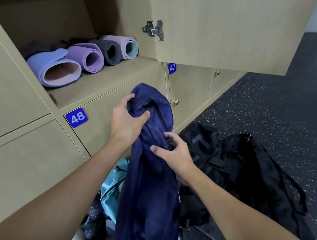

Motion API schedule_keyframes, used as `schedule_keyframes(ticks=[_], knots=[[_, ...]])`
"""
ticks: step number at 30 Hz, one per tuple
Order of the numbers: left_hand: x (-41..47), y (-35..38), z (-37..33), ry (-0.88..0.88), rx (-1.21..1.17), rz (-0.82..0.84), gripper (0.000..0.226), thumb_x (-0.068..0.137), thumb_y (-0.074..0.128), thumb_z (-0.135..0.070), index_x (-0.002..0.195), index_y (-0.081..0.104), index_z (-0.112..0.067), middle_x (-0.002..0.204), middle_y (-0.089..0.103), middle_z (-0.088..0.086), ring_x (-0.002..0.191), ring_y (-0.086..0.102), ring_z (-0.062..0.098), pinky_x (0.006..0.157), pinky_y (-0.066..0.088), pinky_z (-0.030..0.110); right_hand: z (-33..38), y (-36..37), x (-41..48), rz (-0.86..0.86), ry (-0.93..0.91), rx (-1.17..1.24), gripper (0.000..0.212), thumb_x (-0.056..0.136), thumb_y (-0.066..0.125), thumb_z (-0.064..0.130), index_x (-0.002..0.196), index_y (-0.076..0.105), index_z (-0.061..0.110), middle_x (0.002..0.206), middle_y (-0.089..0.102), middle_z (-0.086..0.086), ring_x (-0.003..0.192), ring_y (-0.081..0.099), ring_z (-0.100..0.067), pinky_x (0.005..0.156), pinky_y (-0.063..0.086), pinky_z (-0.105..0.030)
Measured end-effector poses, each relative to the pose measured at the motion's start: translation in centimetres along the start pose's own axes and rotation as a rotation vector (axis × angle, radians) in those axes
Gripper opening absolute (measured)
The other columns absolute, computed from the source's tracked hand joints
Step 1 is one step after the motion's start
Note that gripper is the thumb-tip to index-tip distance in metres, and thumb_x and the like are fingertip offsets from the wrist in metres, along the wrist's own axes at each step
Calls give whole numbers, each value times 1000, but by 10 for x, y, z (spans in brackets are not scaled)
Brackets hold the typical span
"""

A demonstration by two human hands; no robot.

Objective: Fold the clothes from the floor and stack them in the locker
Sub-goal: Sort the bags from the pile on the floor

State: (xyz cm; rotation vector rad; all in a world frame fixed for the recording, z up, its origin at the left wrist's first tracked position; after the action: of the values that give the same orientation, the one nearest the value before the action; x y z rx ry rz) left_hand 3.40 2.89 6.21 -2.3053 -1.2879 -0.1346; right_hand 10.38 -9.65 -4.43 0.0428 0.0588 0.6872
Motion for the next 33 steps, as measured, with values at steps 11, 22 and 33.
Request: schedule_keyframes(ticks=[11, 22, 33], knots=[[16, -38, -126, 69, -712, -267, 55, 72, 81, -5, 120, 55, -8, 120, 66, 20, 109, 68, 30, 97, 56, 46, 174, -24, -6, 3, -377, -52, 59, 64, 85, 28, 119, 62, 26, 120, 68, 6, 114, 63, -12, 102, 50, -40], [-19, -53, -45, -70, -639, -356, 42, 80, 79, -15, 108, 49, -18, 117, 66, 14, 99, 67, 23, 96, 55, 44, 178, -13, -10, 151, -507, -801, 70, 78, 76, 26, 142, 48, 31, 144, 49, 14, 135, 42, -9, 116, 27, -42], [-110, -43, 167, -610, 258, 89, 51, 87, 72, -20, 115, 32, -5, 112, 57, 18, 101, 61, 37, 90, 53, 49, -28, -62, -16, 388, -7, -1245, 86, 83, 67, 51, 154, 22, 31, 150, 40, 4, 141, 35, -21, 113, 24, -43]])
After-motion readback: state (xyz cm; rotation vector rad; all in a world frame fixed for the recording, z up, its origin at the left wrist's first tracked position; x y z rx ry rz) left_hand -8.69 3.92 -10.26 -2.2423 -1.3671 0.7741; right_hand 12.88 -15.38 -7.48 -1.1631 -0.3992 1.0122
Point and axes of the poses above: each hand's wrist, its own x-axis towards the middle knuckle, its own y-axis out of the palm, z = x × y, the point moved 2 cm from there along x, towards the middle knuckle
